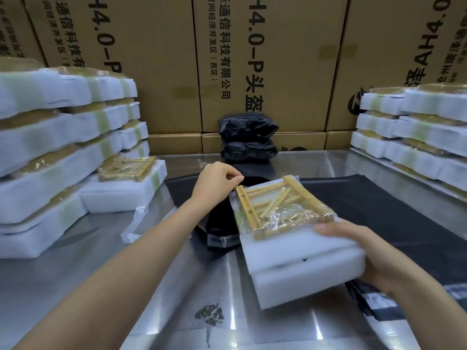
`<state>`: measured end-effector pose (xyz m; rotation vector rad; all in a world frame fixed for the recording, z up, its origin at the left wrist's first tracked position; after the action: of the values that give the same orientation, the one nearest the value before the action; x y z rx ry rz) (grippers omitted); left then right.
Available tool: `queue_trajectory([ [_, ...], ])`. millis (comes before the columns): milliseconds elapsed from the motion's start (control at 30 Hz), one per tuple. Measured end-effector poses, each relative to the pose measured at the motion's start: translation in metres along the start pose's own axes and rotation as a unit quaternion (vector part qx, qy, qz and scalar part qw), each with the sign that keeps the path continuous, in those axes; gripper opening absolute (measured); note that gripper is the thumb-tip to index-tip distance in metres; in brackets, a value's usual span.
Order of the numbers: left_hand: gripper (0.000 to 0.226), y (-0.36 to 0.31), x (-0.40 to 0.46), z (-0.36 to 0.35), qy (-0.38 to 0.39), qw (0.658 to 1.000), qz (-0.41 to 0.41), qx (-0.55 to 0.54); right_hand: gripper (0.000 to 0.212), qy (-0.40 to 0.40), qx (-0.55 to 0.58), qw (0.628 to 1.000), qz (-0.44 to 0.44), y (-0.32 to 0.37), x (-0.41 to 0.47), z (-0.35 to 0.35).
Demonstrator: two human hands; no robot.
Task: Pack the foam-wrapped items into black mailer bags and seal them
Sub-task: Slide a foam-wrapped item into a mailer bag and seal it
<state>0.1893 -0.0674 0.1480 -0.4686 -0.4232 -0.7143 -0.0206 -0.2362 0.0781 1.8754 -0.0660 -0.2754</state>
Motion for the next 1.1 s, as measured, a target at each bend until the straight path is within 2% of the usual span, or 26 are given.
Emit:
queue_trajectory([
  [100,0.025,-0.006,0.004,0.008,0.074,0.995,-0.043,0.053,0.059,-0.022,0.017,1.0,0.003,0.0,-0.008,0.001],
  [200,0.021,-0.016,0.005,0.011,0.119,0.986,-0.069,0.089,0.05,-0.068,0.042,0.997,0.002,-0.004,-0.009,0.003],
  [367,0.013,-0.025,0.008,0.005,0.097,0.983,-0.016,0.155,0.05,-0.028,0.027,0.999,0.004,-0.007,-0.009,-0.015],
  [467,0.018,-0.025,0.01,-0.003,0.093,0.976,0.006,0.196,0.049,-0.006,0.019,1.0,0.006,-0.004,-0.006,-0.026],
  [667,0.023,-0.041,0.017,-0.007,0.091,0.934,-0.074,0.338,0.047,-0.008,0.007,1.0,0.02,-0.004,-0.007,-0.029],
  [833,0.018,-0.049,0.025,-0.011,0.104,0.945,-0.087,0.296,0.043,0.007,-0.05,0.998,0.037,-0.001,-0.02,-0.039],
  [1100,0.01,-0.057,0.033,-0.018,0.059,0.952,-0.066,0.292,0.049,0.032,-0.106,0.993,0.05,0.004,-0.04,-0.05],
])
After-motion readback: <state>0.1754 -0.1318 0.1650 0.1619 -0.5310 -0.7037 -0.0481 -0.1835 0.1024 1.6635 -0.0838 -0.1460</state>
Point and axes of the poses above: each hand's wrist, its own x-axis towards the middle knuckle, its own z-axis out of the back of the hand, y = z × x, the point moved 4 cm from there along x, towards the middle knuckle, and after that the axes turned 15 degrees about x, right-handed, at the moved point
